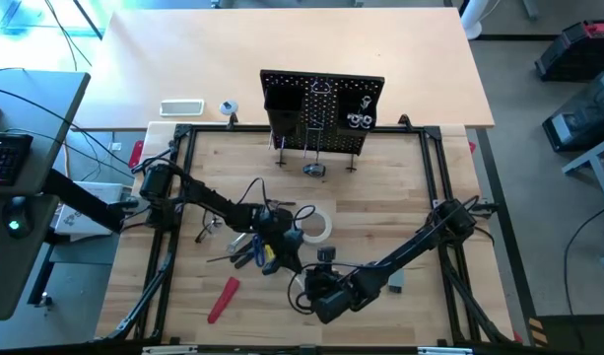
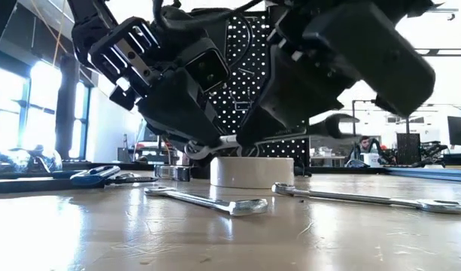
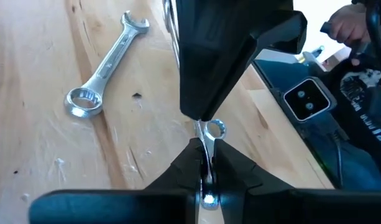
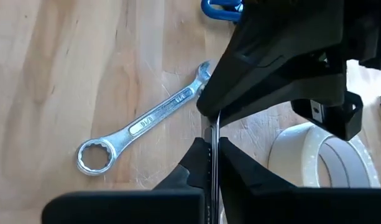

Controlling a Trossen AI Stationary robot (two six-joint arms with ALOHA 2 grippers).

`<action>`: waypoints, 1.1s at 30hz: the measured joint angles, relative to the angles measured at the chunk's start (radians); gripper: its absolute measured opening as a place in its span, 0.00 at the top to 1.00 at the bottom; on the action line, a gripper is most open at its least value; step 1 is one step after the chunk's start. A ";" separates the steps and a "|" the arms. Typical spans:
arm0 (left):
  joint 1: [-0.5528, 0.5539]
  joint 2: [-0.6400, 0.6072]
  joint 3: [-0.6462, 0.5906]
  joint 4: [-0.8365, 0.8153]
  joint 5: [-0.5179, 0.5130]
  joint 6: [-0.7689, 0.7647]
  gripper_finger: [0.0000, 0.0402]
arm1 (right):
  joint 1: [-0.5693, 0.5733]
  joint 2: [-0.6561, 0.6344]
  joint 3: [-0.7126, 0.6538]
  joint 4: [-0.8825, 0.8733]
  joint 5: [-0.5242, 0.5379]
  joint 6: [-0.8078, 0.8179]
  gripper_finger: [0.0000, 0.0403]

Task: Hang tools onto peg board
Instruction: Hang the silver wrench on the peg board

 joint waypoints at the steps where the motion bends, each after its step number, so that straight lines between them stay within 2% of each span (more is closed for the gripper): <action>1: 0.000 -0.001 0.000 0.001 0.002 -0.002 0.95 | 0.000 0.000 0.007 -0.010 0.001 -0.001 0.98; 5: -0.003 0.000 0.000 -0.003 0.028 -0.010 0.95 | -0.003 -0.001 0.023 -0.058 0.058 -0.004 1.00; 8: -0.005 0.000 0.000 0.006 0.031 -0.015 0.95 | -0.005 -0.001 0.029 -0.076 0.063 0.007 0.99; 14: -0.003 0.000 0.000 0.005 0.022 -0.024 0.96 | 0.003 -0.001 0.029 -0.123 0.053 0.057 0.99; 19: -0.002 -0.006 0.000 -0.005 0.008 -0.023 0.97 | 0.043 -0.005 0.029 -0.155 0.133 0.056 0.99; 23: -0.004 -0.031 0.000 -0.041 -0.019 0.014 0.97 | 0.068 -0.037 0.029 -0.198 0.134 0.118 0.98; 29: -0.038 -0.116 0.057 -0.298 -0.176 0.190 0.97 | 0.076 -0.124 0.029 -0.263 0.097 0.243 0.91; 33: -0.089 -0.188 0.102 -0.470 -0.341 0.333 0.97 | 0.090 -0.189 0.029 -0.262 0.093 0.297 0.83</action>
